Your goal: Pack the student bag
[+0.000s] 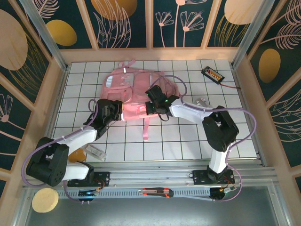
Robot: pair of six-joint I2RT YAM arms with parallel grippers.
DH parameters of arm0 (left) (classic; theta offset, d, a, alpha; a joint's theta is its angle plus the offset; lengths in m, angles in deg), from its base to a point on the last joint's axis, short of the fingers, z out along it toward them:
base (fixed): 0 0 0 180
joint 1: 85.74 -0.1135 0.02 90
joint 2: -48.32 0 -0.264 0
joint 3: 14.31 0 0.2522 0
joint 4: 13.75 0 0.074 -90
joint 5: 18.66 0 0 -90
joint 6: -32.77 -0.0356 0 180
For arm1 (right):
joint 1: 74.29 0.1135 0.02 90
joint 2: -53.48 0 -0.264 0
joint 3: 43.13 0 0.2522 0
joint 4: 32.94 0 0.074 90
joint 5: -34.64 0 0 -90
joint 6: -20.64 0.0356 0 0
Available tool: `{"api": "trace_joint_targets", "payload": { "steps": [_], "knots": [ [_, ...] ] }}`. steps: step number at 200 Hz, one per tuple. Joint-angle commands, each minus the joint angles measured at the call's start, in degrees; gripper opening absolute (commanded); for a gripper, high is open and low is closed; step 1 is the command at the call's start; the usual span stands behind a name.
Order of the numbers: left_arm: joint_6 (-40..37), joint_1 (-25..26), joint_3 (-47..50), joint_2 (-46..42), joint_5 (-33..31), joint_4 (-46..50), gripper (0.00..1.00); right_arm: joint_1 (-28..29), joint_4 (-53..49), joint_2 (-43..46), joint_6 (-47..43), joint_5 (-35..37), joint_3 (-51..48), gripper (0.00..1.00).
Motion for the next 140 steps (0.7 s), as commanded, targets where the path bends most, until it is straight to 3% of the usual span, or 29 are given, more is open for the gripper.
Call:
{"api": "trace_joint_targets", "payload": {
  "steps": [1, 78, 140],
  "knots": [
    [-2.84, -1.62, -0.07, -2.99, 3.99, -1.07, 0.0, -3.85, -0.67, 3.16, -2.52, 0.29, -1.93, 0.0],
    [-7.7, -6.62, 0.01, -4.99, 7.48, 3.0, 0.0, -8.18, -2.87, 3.48, -5.84, -1.91, -1.31, 0.0],
    [-16.16, -15.11, -2.34, -2.47, 13.42, 7.77, 0.0, -8.65, -4.79, 4.85, -6.44, -1.29, -0.81, 0.0]
  ]
}}
